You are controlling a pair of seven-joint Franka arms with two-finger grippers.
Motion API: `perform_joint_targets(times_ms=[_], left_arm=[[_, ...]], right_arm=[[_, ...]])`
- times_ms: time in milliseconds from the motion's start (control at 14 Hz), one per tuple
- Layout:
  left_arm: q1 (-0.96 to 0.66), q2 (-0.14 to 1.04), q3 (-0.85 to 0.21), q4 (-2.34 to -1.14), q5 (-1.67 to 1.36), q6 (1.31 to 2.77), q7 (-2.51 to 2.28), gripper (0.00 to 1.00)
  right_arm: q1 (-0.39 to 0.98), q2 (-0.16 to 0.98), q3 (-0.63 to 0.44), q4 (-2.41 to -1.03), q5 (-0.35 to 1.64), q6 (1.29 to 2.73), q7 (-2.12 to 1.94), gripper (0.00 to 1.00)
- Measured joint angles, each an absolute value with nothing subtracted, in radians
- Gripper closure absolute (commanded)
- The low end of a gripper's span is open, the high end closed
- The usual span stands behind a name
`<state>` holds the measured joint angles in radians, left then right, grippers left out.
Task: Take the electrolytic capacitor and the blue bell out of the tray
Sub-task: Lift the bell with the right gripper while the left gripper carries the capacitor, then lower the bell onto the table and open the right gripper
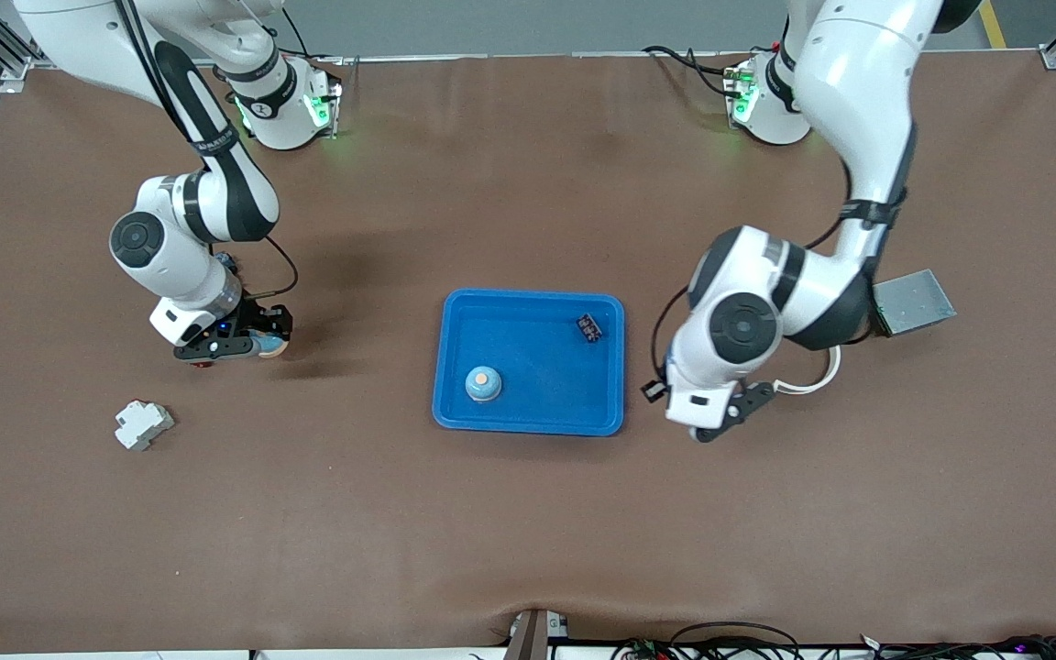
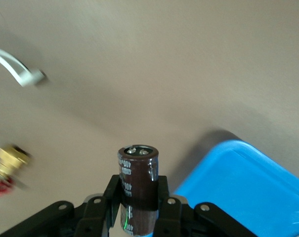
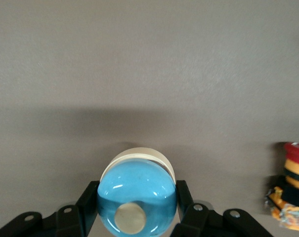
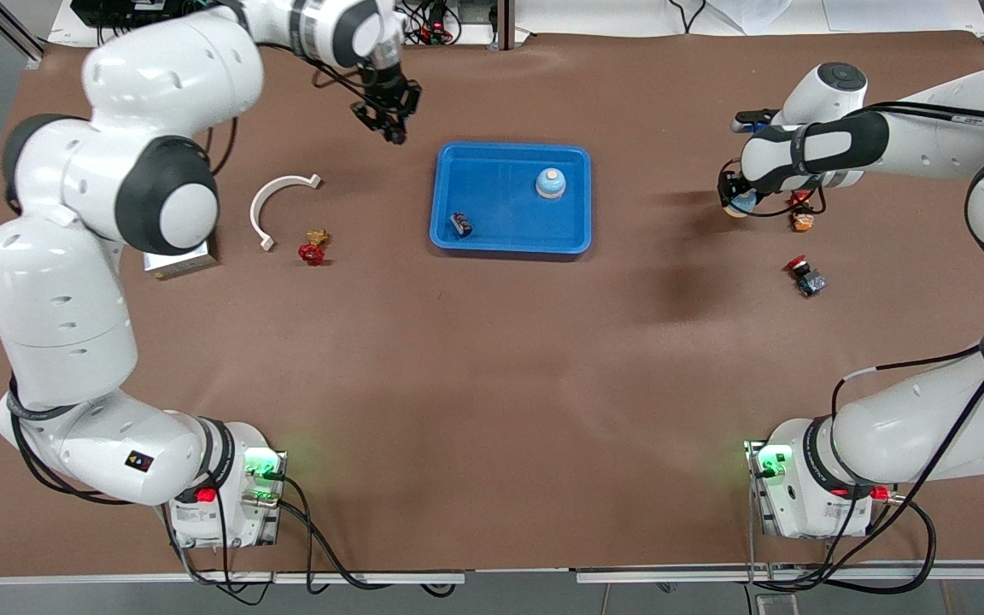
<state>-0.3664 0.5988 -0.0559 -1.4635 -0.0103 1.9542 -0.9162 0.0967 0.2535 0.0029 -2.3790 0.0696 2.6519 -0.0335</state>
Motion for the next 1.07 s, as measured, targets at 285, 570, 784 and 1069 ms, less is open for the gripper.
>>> perform_joint_targets(times_ms=[285, 570, 784, 1069], left_arm=[[-0.210, 0.502, -0.054, -1.585, -0.010, 1.946, -0.563, 1.00], [-0.072, 0.466, -0.054, -1.666, 0.047, 1.947, -0.247, 1.00], [-0.007, 0.466, -0.054, -1.678, 0.102, 1.958, -0.044, 1.00], [0.038, 0.486, -0.054, -1.694, 0.173, 2.018, 0.122, 1.00]], right_arm=[[0.097, 0.285, 0.006, -2.380, 0.108, 2.657, -0.037, 1.00], [0.096, 0.318, 0.006, -2.380, 0.142, 2.660, -0.050, 1.00], [0.096, 0.336, 0.006, -2.378, 0.220, 2.663, -0.123, 1.00], [0.095, 0.344, 0.005, -2.365, 0.297, 2.665, -0.201, 0.00]])
